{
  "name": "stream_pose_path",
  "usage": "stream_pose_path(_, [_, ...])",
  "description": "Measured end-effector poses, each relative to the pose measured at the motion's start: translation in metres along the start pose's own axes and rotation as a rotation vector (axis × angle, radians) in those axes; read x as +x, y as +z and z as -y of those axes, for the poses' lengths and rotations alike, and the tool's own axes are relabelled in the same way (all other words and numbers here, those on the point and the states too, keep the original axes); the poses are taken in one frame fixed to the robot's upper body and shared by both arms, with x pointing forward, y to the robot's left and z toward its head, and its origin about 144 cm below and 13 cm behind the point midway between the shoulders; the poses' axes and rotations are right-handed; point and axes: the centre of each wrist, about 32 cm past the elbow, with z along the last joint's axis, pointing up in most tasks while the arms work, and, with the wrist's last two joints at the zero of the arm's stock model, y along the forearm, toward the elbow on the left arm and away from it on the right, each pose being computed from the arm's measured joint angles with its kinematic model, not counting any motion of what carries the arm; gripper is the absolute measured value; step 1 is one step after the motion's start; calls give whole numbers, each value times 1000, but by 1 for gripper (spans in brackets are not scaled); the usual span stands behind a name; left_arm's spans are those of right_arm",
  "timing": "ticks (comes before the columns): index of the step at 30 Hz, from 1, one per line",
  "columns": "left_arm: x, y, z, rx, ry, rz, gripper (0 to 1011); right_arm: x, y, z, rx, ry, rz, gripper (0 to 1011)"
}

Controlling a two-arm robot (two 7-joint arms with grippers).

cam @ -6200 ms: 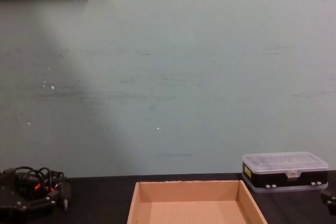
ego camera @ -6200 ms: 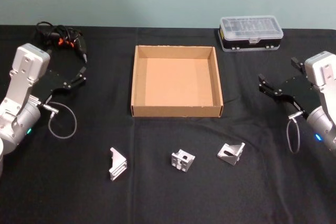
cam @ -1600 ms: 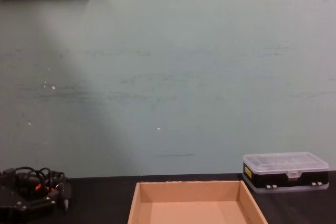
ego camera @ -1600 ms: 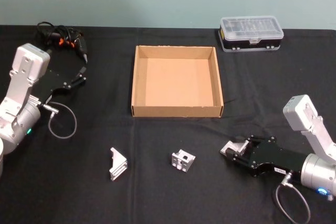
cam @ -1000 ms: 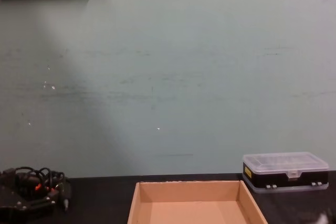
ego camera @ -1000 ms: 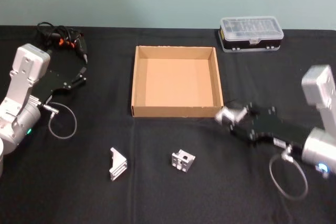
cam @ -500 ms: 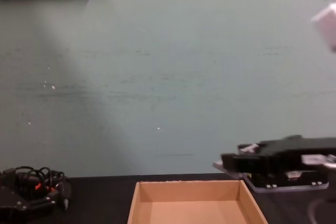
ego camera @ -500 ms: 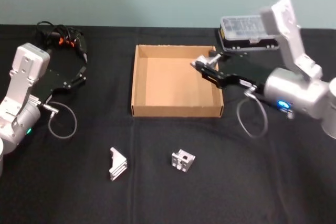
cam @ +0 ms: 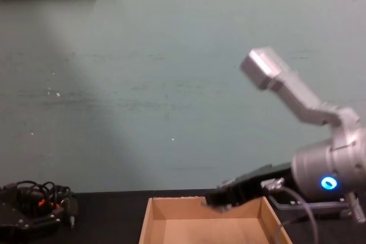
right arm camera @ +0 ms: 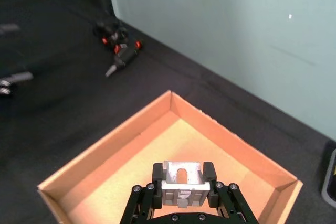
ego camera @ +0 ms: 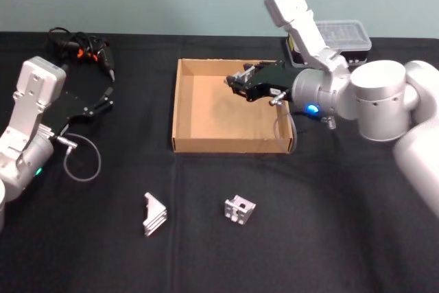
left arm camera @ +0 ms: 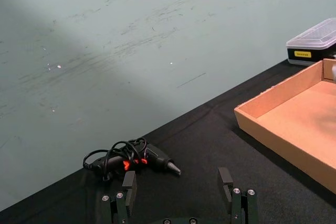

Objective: Use one hand to pick up the angle iron from the table and place it into the box.

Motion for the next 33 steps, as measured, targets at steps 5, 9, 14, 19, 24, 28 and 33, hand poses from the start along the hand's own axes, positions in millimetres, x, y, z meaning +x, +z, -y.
stream_pose_path(5, [0,0,0,0,0,0,1011,-2,-7,-21,-59,-20,8,457])
stream_pose_path(9, [0,0,0,0,0,0,1011,-3,-11,-31,-87,-29,13,457])
stream_pose_path(14, [0,0,0,0,0,0,1011,-3,-14,-37,-101,-32,12,457])
stream_pose_path(19, [0,0,0,0,0,0,1011,-3,-14,-38,-103,-32,12,457])
stream_pose_path(24, [0,0,0,0,0,0,1011,-3,-14,-38,-103,-32,13,472])
stream_pose_path(28, [0,0,0,0,0,0,1011,-3,-14,-38,-103,-32,13,620])
stream_pose_path(33, [0,0,0,0,0,0,1011,-3,-14,-38,-103,-32,14,755])
